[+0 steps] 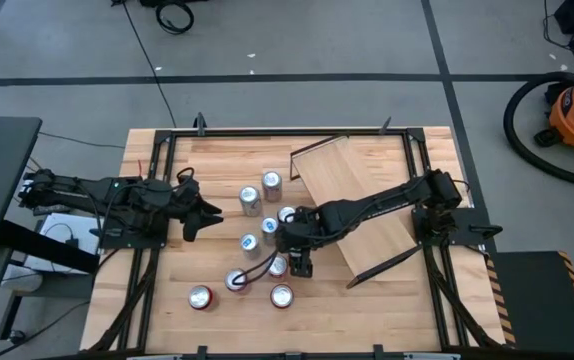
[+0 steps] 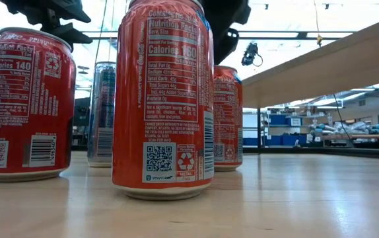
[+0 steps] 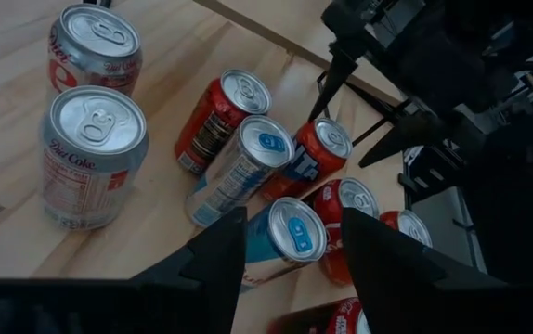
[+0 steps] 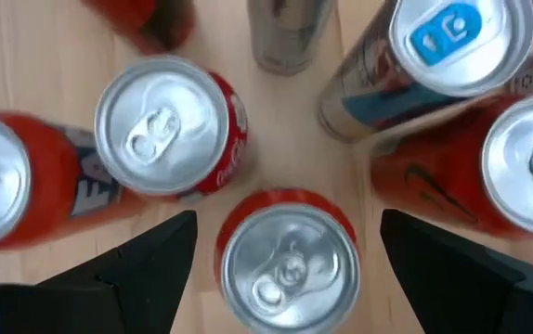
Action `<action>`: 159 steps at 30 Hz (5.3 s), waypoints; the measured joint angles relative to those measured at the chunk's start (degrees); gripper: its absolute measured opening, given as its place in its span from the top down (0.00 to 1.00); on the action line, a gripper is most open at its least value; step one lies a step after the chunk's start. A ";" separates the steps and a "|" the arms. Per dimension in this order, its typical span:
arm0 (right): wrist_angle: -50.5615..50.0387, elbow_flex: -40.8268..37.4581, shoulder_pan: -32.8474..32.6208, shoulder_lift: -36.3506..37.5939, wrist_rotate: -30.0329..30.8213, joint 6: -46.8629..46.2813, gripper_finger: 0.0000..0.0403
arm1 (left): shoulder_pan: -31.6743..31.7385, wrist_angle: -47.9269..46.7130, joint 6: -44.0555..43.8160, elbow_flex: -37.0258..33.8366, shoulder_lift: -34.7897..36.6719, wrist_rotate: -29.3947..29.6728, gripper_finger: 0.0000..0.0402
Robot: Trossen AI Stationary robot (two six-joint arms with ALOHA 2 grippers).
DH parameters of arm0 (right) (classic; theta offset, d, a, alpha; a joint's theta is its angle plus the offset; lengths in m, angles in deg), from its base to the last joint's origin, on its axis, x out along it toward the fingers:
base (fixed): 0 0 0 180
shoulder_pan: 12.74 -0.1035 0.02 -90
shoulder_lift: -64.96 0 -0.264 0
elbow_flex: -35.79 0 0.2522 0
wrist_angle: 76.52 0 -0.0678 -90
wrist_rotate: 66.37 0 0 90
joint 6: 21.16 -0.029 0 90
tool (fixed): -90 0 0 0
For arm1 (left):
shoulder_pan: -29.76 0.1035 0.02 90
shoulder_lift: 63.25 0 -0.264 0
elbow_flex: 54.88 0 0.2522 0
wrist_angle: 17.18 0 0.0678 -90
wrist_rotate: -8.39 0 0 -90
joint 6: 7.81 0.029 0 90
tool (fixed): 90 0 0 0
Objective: Place canned beverage on shelf
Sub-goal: Put the top orange soda can on the shelf
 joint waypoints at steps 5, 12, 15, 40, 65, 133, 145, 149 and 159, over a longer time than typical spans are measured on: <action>-0.86 -1.84 0.03 -0.05 -0.17 -2.26 0.13 | 0.00 -0.29 0.00 -0.01 -0.02 0.00 0.54; 1.65 -4.79 1.16 -0.03 -4.73 -6.60 0.13 | 0.00 -0.33 0.00 -0.01 -0.02 0.02 0.54; 2.62 -5.88 1.55 -0.03 -6.33 -8.79 0.13 | 0.00 -0.33 0.00 -0.01 -0.02 0.02 0.54; -0.12 -4.74 3.65 0.71 -4.98 -0.72 0.21 | 0.00 -0.29 0.03 -0.01 -0.02 0.07 0.54; -23.29 18.97 10.45 5.05 -7.54 31.99 0.21 | 0.00 -0.13 -0.99 -0.03 -0.04 0.86 0.54; -35.28 21.57 41.07 11.35 -10.38 27.94 0.01 | 0.00 5.70 -15.93 -0.03 -0.04 19.85 0.54; -32.83 22.14 38.43 11.35 -1.13 1.10 0.01 | 0.00 5.70 -16.13 -0.03 -0.02 15.86 0.54; -32.03 21.80 38.21 11.20 -1.45 -5.74 0.01 | -0.02 5.70 -16.06 -0.03 -0.03 13.72 0.54; -29.92 17.98 36.40 11.27 -1.03 -17.67 0.01 | -0.02 5.68 -15.78 -0.03 -0.02 8.95 0.54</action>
